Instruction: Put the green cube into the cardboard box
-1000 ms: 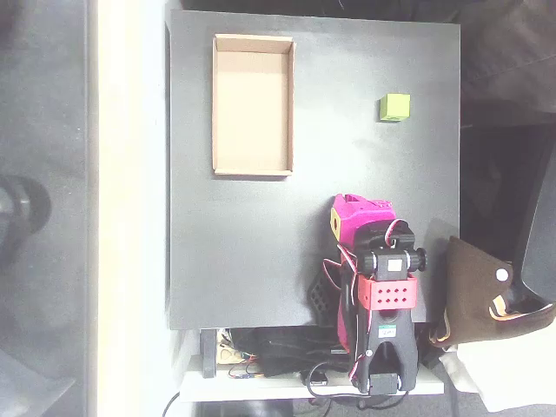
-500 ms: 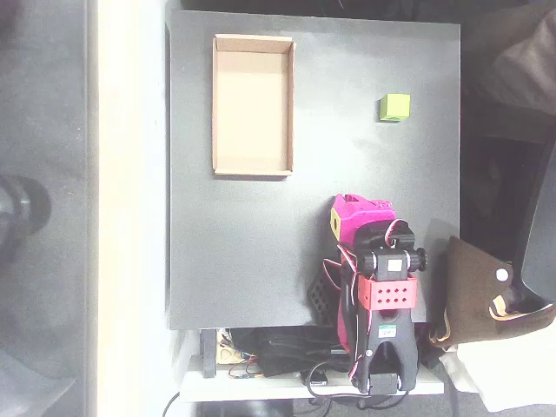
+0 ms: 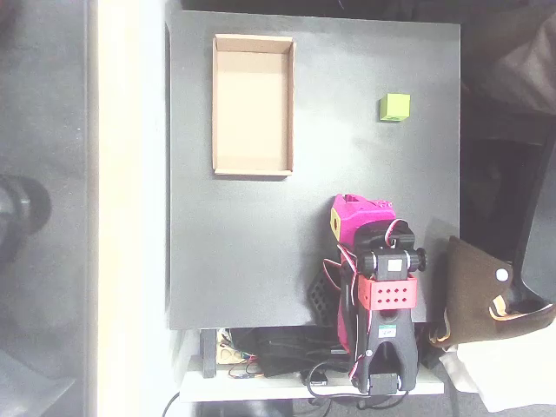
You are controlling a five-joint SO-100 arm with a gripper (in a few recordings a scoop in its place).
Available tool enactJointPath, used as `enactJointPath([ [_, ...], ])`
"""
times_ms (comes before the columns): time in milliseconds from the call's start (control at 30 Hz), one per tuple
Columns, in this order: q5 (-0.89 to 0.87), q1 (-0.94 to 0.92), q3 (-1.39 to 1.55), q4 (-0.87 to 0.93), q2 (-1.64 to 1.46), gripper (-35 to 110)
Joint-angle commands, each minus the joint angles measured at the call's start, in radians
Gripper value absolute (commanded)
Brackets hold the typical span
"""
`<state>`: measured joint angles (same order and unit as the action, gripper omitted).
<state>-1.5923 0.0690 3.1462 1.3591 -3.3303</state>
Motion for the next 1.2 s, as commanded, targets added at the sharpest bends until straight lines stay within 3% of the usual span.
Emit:
enactJointPath([
  [0,-0.11,0.012,0.011,0.011,-0.005,3],
  [267,-0.109,0.012,-0.038,-0.002,-0.005,3],
  [733,-0.107,0.014,-0.402,-0.003,0.021,3],
  [1167,-0.107,0.012,-1.058,-0.003,0.626,3],
])
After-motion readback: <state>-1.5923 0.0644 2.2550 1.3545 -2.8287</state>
